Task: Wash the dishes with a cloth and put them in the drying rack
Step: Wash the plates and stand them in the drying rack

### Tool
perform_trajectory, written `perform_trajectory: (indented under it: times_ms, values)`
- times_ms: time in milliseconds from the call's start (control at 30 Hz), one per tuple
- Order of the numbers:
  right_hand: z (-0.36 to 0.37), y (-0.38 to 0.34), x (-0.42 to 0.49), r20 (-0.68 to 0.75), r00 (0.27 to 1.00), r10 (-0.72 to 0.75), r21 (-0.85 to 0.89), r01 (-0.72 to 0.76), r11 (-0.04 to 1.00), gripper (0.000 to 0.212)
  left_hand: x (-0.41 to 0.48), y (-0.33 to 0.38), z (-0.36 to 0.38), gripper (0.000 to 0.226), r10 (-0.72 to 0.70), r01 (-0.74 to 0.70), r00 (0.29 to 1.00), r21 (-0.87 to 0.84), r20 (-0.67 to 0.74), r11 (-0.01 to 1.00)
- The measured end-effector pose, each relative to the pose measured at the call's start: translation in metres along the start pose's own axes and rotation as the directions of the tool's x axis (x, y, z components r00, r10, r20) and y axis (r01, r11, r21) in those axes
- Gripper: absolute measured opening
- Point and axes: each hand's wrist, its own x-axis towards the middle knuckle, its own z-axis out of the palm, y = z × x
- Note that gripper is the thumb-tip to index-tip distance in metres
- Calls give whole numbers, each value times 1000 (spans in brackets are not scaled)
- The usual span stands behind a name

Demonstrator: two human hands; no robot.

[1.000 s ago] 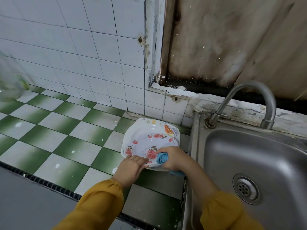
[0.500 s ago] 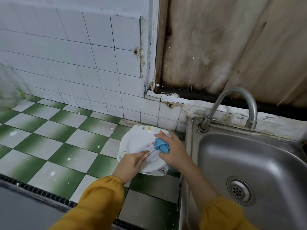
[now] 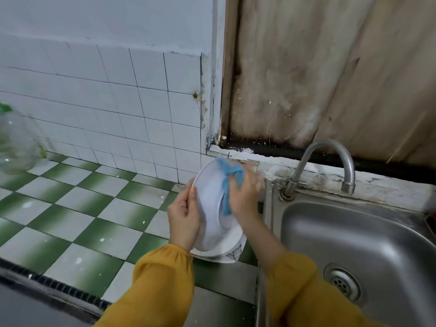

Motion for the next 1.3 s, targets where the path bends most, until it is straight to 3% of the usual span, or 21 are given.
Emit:
perform_trajectory:
  times_ms: [67,100,133,200,300,333,367,433,467,500,567,633,733,800,867,933,1033,1100,1167,1233,1300]
  values:
    - [-19,-15,28,-62,973,222,156,-210,965,55,-7,17,-3,26,30,-28,999,-35,40,999]
    - [-26,-25,29,-47,974,223,189,-210,959,51,-11,26,-2,27,48,-46,997,-35,66,998]
    - [-30,-37,20,-25,990,141,171,-134,976,45,-13,31,0,27,70,-68,994,-24,87,997]
    - [-34,-61,-12,-30,969,-244,118,246,962,43,-15,38,4,24,100,-98,989,-16,105,995]
    - [-33,-60,-39,32,740,-672,-69,672,737,44,-18,45,5,24,131,-125,989,-75,70,989]
    - [-37,-54,-30,-9,747,-665,-75,662,745,44,-22,48,5,24,138,-132,988,-82,72,988]
    - [-45,-52,-22,-89,826,-557,-17,558,830,45,-28,52,7,24,140,-133,987,-89,81,987]
    - [-61,-51,-3,-220,960,-175,216,222,951,49,-36,56,11,24,135,-127,987,-96,82,987]
    - [-71,-51,-1,-253,967,-39,268,109,957,48,-43,59,16,25,133,-124,987,-102,88,987]
    - [-76,-54,-5,-300,953,-48,232,122,965,44,-47,62,20,25,137,-126,987,-114,86,985]
    - [-86,-57,-27,-356,872,-335,26,368,930,40,-54,68,29,26,154,-139,983,-146,99,980]
    - [-91,-50,-55,-277,728,-627,-205,593,779,39,-57,73,38,26,138,-115,985,-192,108,975]
    - [-99,-15,-87,-178,632,-755,-311,691,652,35,-55,78,45,25,16,9,997,-317,75,948]
    - [-112,7,-94,-269,727,-632,-204,598,775,37,-52,80,44,26,-3,35,996,-355,89,934]
    - [-131,13,-86,-384,851,-357,-12,382,924,41,-54,83,43,26,-6,53,991,-357,132,932]
    - [-150,5,-71,-442,884,-150,119,223,967,39,-62,85,45,27,14,52,983,-352,181,934]
    - [-156,-15,-78,-436,840,-321,-44,337,941,41,-74,89,54,28,70,4,976,-339,207,941]
    - [-152,-15,-93,-307,746,-591,-191,560,806,42,-73,93,56,30,88,-22,981,-356,171,934]
    - [-156,1,-96,-207,692,-692,-324,619,716,38,-70,96,54,30,73,-13,988,-396,138,918]
    - [-169,7,-87,-342,761,-552,-262,487,833,36,-72,96,51,29,49,26,986,-429,161,903]
    - [-184,-4,-72,-492,841,-228,27,276,961,31,-78,96,51,27,54,51,971,-424,233,904]
